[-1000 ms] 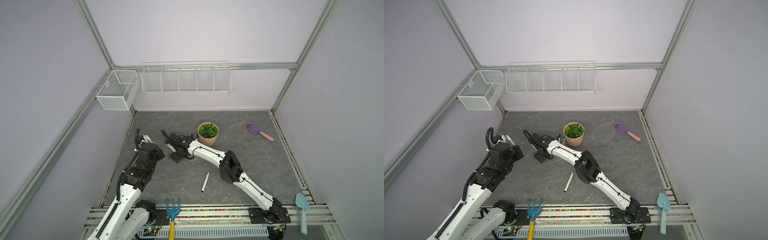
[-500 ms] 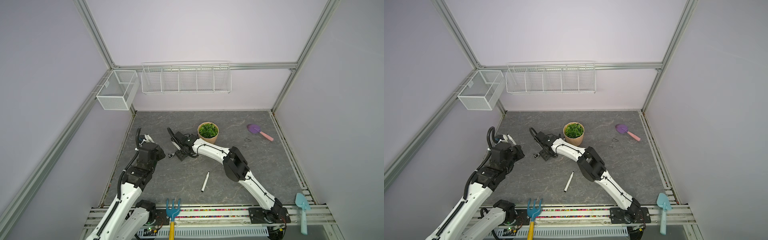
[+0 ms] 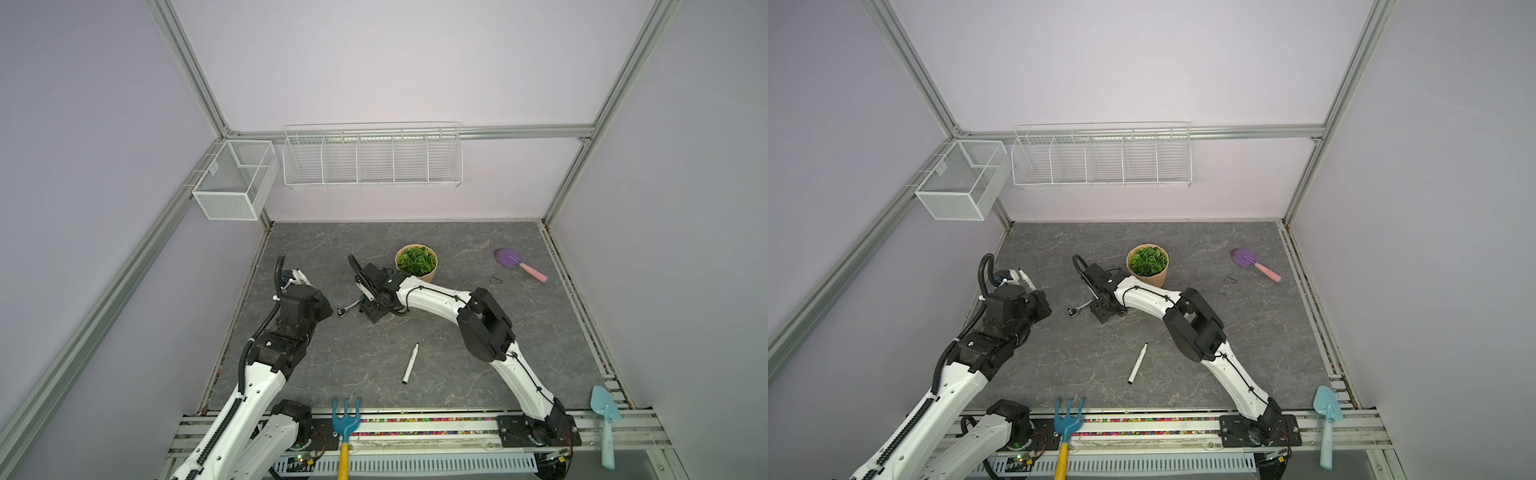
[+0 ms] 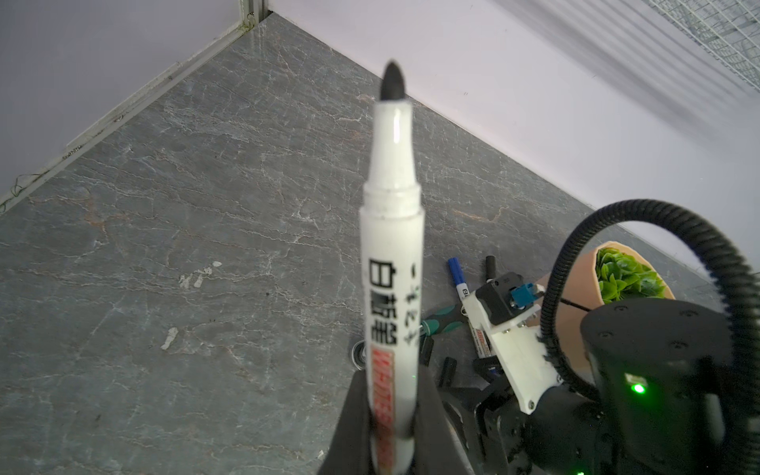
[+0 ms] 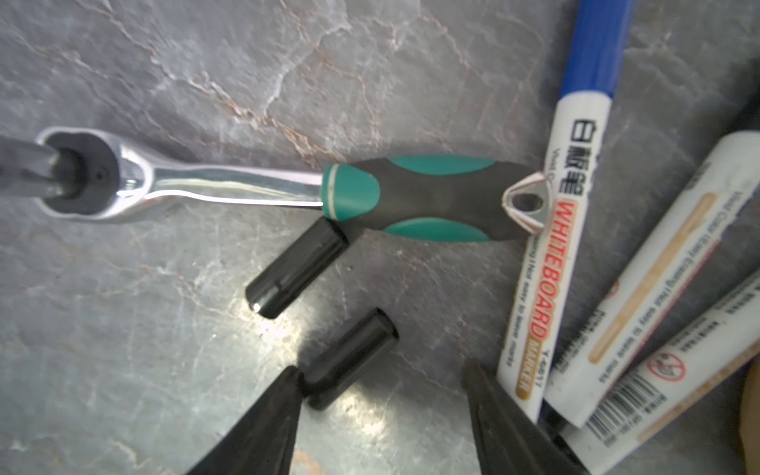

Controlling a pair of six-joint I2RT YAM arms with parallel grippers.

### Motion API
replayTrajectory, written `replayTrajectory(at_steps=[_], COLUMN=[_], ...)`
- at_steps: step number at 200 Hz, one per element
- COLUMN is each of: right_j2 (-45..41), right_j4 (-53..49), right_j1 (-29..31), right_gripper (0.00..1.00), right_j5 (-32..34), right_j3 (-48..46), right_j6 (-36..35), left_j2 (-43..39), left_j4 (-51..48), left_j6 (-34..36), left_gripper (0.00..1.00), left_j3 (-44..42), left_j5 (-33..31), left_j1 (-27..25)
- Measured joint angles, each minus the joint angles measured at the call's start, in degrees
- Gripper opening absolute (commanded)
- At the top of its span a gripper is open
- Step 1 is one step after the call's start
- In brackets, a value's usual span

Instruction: Insert the pens into the pen caps

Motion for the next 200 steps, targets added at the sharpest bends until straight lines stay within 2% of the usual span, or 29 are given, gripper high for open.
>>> replayTrajectory(at_steps=[49, 89, 200], right_j2=[0.15, 2.56, 8.63], right_j4=[-0.33, -3.78, -10.82], right_j1=[-1.73, -1.92, -0.81], right_gripper=[0.59, 0.55, 0.56], right_j5=[-4.92, -6.64, -5.99], right_j3=[0.9, 5.53, 17.07], right_j6=[0.87, 1.11, 0.92], left_j2=[-0.02, -0.13, -0.26], left_j4=[0.15, 0.44, 0.81], left_j6=[0.0, -0.02, -0.09], left_gripper=[0.0, 0.0, 0.0], left_j3=[0.0, 0.0, -0.81], left_j5=[-0.02, -0.02, -0.02], left_j1=[0.0, 0.0, 0.0])
